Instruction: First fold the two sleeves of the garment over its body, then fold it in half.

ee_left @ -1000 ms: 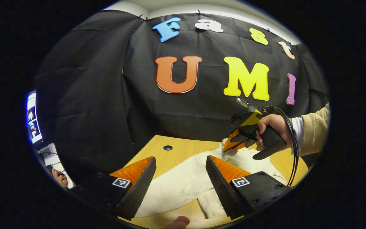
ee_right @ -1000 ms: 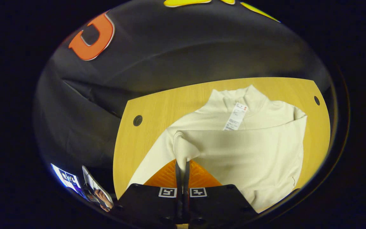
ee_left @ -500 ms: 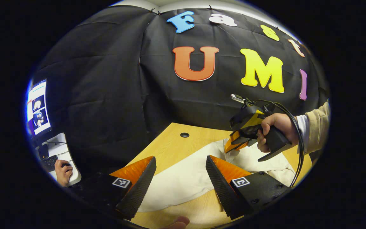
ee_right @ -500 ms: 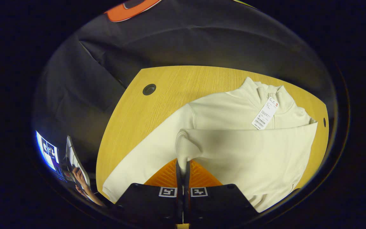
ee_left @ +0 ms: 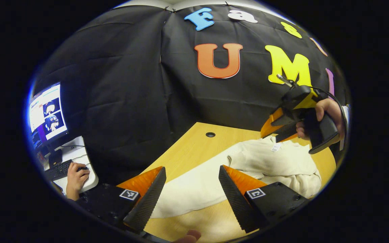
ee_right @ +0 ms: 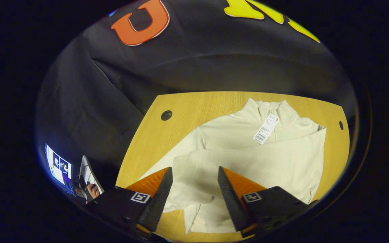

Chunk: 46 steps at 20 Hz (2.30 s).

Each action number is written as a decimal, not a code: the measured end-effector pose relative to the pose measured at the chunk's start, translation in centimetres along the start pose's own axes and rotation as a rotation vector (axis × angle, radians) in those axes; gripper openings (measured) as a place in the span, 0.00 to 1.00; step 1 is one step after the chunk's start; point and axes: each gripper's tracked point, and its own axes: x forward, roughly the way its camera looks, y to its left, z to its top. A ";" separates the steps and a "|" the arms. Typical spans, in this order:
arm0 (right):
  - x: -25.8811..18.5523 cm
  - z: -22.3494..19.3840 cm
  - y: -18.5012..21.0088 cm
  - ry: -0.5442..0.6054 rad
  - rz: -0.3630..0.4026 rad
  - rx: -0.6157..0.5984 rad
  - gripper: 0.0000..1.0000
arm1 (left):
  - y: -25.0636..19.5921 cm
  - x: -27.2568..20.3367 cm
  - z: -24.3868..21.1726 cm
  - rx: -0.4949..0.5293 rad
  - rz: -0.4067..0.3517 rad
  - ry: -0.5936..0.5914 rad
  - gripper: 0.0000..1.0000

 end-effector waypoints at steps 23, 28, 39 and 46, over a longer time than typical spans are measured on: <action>-26.3 -3.5 -18.7 -0.429 -0.290 -0.104 0.94 | 11.2 1.7 -15.2 -0.424 0.487 0.535 1.00; -24.5 -6.2 -16.7 -0.357 -0.269 -0.146 0.94 | 11.6 3.2 -17.2 -0.524 0.487 0.644 1.00; -26.6 -4.8 -13.6 -0.433 -0.234 -0.171 0.94 | 10.9 4.9 -16.8 -0.521 0.404 0.714 0.52; -32.7 -1.7 -14.5 -0.639 -0.300 -0.213 0.94 | 10.8 5.4 -16.5 -0.513 0.339 0.698 0.14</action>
